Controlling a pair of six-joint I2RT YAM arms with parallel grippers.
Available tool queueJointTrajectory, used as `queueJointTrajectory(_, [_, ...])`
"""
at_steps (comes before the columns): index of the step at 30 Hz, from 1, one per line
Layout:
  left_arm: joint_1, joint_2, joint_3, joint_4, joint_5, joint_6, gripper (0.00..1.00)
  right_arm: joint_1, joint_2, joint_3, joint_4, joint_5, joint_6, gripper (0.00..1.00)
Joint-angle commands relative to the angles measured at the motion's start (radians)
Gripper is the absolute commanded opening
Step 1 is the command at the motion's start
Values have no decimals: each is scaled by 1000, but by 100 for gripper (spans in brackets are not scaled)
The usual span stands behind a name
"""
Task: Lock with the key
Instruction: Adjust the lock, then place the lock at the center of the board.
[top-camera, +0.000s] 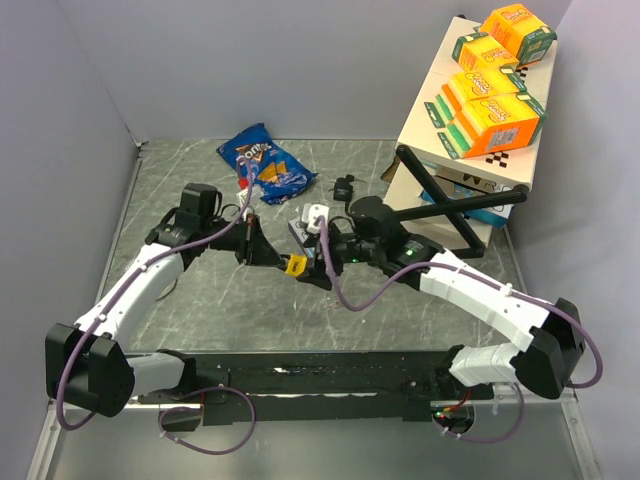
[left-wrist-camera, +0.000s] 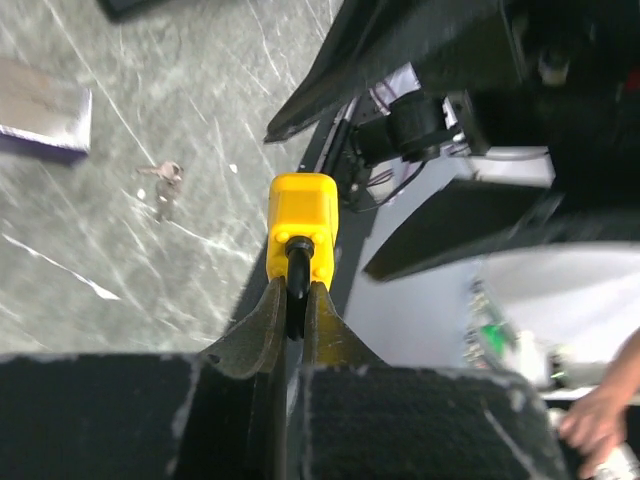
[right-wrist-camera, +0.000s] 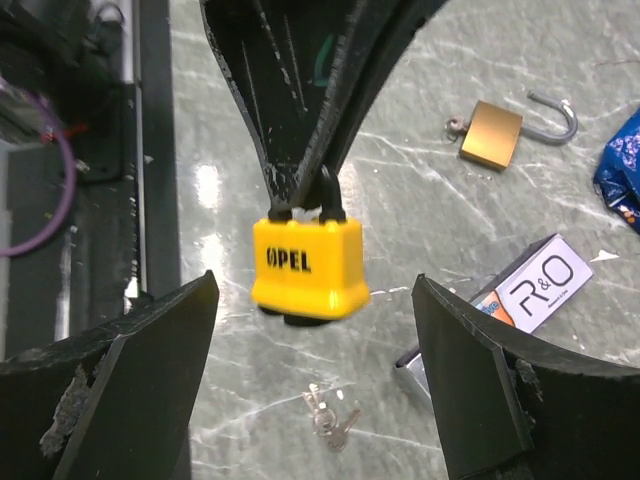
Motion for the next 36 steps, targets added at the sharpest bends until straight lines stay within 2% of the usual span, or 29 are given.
queueJointTrajectory(1, [-1, -4, -17, 106, 6, -210, 1, 48, 35, 76, 37, 93, -68, 87])
queueJointTrajectory(5, [-1, -10, -29, 132, -8, -262, 1, 94, 82, 113, 5, 133, -113, 86])
queueJointTrajectory(17, [-1, 13, -23, 104, 7, -237, 1, 113, 134, 94, 11, 179, -223, 73])
queueJointTrajectory(21, [-1, 21, -18, 104, 4, -238, 1, 114, 148, 97, 2, 176, -229, 61])
queueJointTrajectory(24, [2, 21, -20, 106, 9, -243, 1, 113, 151, 91, 3, 187, -231, 45])
queueJointTrajectory(25, [5, 21, -20, 110, 9, -241, 5, 114, 153, 90, 2, 190, -229, 37])
queueJointTrajectory(27, [20, 15, -21, 115, 0, -238, 17, 114, 156, 87, -1, 187, -219, 31])
queueJointTrajectory(28, [48, 12, -23, 120, -1, -241, 32, 111, 158, 87, -10, 192, -200, 24])
queueJointTrajectory(30, [85, 10, -17, 118, -4, -236, 43, 111, 159, 84, -14, 198, -165, 17])
queueJointTrajectory(31, [105, 10, -11, 100, -13, -218, 56, 110, 162, 81, -15, 198, -141, 11])
queueJointTrajectory(33, [174, 13, 12, 63, -33, -195, 67, 105, 167, 67, -14, 199, -53, 5])
queueJointTrajectory(34, [201, 12, 15, 49, -48, -186, 86, 102, 177, 62, -17, 202, 17, 1])
queueJointTrajectory(36, [279, 1, 31, 35, -76, -174, 96, 102, 190, 50, -30, 192, 79, 0])
